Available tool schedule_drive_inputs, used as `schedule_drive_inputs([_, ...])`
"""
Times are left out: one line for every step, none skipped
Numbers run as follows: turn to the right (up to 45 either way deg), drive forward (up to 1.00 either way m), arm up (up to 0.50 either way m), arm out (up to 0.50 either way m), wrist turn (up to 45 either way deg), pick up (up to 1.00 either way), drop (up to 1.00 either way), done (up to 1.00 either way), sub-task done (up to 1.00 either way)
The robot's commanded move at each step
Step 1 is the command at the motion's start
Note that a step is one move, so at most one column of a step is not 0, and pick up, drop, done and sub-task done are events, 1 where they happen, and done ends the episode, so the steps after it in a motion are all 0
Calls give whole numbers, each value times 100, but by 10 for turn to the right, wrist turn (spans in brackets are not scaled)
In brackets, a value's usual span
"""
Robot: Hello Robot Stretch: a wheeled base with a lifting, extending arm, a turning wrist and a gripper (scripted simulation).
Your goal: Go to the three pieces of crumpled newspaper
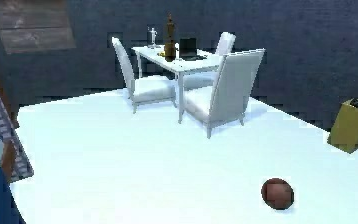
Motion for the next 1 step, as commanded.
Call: schedule_drive_inputs([450, 0, 0, 0, 0, 0, 0, 0, 0])
